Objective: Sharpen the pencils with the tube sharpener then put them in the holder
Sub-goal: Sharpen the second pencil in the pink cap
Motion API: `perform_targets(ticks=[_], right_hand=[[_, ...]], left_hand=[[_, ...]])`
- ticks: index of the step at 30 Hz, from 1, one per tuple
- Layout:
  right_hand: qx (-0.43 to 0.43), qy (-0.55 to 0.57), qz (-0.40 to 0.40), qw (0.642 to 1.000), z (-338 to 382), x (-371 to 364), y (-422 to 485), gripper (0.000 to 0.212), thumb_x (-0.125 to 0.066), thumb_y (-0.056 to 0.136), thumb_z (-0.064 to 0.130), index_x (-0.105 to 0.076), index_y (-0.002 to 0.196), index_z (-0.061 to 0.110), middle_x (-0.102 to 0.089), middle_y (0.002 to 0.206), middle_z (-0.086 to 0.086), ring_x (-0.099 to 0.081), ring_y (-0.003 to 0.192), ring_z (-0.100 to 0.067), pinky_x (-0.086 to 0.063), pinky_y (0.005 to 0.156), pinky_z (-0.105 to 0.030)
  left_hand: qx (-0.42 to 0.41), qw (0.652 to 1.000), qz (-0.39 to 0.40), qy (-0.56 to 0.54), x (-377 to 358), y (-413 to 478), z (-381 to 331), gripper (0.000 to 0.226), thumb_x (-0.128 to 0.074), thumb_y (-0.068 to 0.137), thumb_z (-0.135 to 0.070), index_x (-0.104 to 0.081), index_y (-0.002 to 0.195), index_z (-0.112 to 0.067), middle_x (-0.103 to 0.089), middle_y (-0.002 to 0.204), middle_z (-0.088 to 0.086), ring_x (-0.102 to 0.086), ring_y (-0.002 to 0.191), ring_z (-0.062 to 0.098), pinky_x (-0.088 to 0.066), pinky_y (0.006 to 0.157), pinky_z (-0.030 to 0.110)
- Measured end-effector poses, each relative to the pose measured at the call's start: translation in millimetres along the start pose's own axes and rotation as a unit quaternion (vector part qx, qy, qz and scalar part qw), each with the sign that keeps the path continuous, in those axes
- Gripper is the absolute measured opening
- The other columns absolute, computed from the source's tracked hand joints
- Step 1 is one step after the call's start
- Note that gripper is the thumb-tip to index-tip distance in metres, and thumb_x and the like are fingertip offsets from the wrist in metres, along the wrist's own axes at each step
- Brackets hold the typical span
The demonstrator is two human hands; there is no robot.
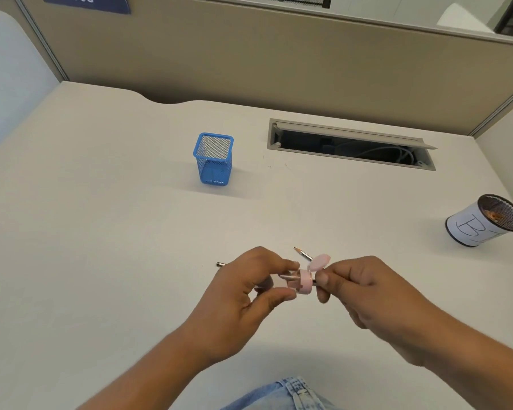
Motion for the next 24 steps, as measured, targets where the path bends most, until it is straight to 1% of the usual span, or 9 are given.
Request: perform_targets(ticks=[3, 7, 10, 13, 16, 18, 19, 21, 24], right_hand=[[0.001, -0.024, 0.050, 0.998, 6.5, -2.5, -2.6, 0.034, -0.055, 0.096, 0.041, -0.070, 0.074, 0.019, -0.034, 0.045, 0.008, -0.023, 0.046, -0.013, -0.020, 0.047, -0.025], [0.142, -0.131, 0.022, 0.981, 23.6, 2.4, -8.9, 0.009, -0.055, 0.095, 0.032, -0.063, 0.091, 0.032, -0.050, 0.057, 0.009, -0.036, 0.053, -0.007, -0.032, 0.051, -0.023], [0.298, -0.363, -0.043, 0.882, 45.2, 2.2, -15.5, 0.023, -0.048, 0.096, 0.035, -0.066, 0.089, 0.023, -0.052, 0.066, 0.010, -0.043, 0.058, -0.009, -0.035, 0.049, -0.026], [0.337, -0.410, -0.070, 0.845, 47.2, 2.1, -20.0, 0.031, -0.047, 0.096, 0.033, -0.067, 0.080, 0.017, -0.052, 0.061, 0.003, -0.043, 0.052, -0.020, -0.031, 0.046, -0.028], [0.272, -0.328, -0.051, 0.903, 40.2, 1.4, -17.1, 0.034, -0.045, 0.097, 0.042, -0.053, 0.069, 0.024, -0.040, 0.055, 0.009, -0.033, 0.050, -0.012, -0.027, 0.046, -0.026], [0.128, -0.164, -0.007, 0.978, 17.1, 2.1, -5.5, 0.044, -0.049, 0.096, 0.050, -0.053, 0.065, 0.019, -0.034, 0.052, 0.007, -0.026, 0.049, -0.011, -0.023, 0.048, -0.024], [0.036, -0.077, 0.018, 0.996, 2.5, 2.0, -2.1, 0.045, -0.056, 0.092, 0.053, -0.056, 0.063, 0.018, -0.029, 0.051, 0.007, -0.023, 0.049, -0.014, -0.019, 0.049, -0.025], [-0.062, 0.024, 0.075, 0.995, -7.0, -6.7, -2.4, 0.047, -0.066, 0.080, 0.059, -0.061, 0.062, 0.016, -0.024, 0.051, 0.004, -0.017, 0.051, -0.018, -0.013, 0.056, -0.030], [-0.008, -0.018, 0.077, 0.997, 3.2, -7.6, -2.7, 0.043, -0.059, 0.084, 0.059, -0.066, 0.075, 0.018, -0.031, 0.052, 0.005, -0.022, 0.051, -0.015, -0.018, 0.050, -0.025]], left_hand=[[0.028, 0.999, 0.022, 0.001, -2.7, -0.6, 5.9, 0.019, -0.066, 0.089, -0.029, -0.062, 0.107, -0.027, -0.062, 0.099, -0.025, -0.059, 0.082, 0.012, -0.051, 0.074, 0.026], [0.088, 0.993, 0.070, 0.045, -4.3, 5.7, 15.7, 0.020, -0.069, 0.087, -0.033, -0.064, 0.106, -0.036, -0.065, 0.098, -0.024, -0.059, 0.085, 0.004, -0.044, 0.072, 0.013], [0.096, 0.992, 0.086, 0.000, -7.5, 8.6, 12.4, 0.023, -0.066, 0.090, -0.027, -0.068, 0.112, -0.034, -0.064, 0.091, -0.017, -0.056, 0.075, 0.003, -0.041, 0.070, 0.010], [0.069, 0.995, 0.069, -0.007, -7.2, 8.3, 4.1, 0.024, -0.067, 0.089, -0.021, -0.070, 0.111, -0.031, -0.060, 0.089, -0.020, -0.054, 0.073, 0.005, -0.040, 0.071, 0.009], [0.023, 0.999, 0.037, 0.021, -4.9, 6.9, -1.0, 0.022, -0.067, 0.089, -0.021, -0.068, 0.110, -0.026, -0.060, 0.094, -0.020, -0.055, 0.080, 0.007, -0.040, 0.073, 0.010], [-0.019, 0.997, 0.028, 0.068, -7.6, 5.2, -5.1, 0.020, -0.066, 0.089, -0.020, -0.067, 0.109, -0.020, -0.058, 0.098, -0.020, -0.056, 0.086, 0.002, -0.039, 0.076, 0.008], [-0.037, 0.995, 0.030, 0.092, -10.1, 4.4, -6.4, 0.020, -0.066, 0.089, -0.018, -0.066, 0.108, -0.019, -0.058, 0.100, -0.019, -0.055, 0.089, -0.001, -0.039, 0.078, 0.008], [-0.053, 0.991, 0.033, 0.115, -12.8, 4.5, -7.1, 0.019, -0.066, 0.089, -0.015, -0.065, 0.108, -0.018, -0.058, 0.102, -0.017, -0.054, 0.093, -0.002, -0.039, 0.081, 0.009], [-0.031, 0.995, 0.027, 0.094, -7.5, 8.2, -4.3, 0.017, -0.067, 0.089, -0.018, -0.064, 0.105, -0.019, -0.056, 0.099, -0.023, -0.054, 0.090, -0.001, -0.038, 0.077, 0.007]])
Point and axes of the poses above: each hand's wrist, its own y-axis towards the middle knuckle, its own x-axis out of the back of the hand, z = x × y, the point moved 9 cm from there along y, towards the middle knuckle
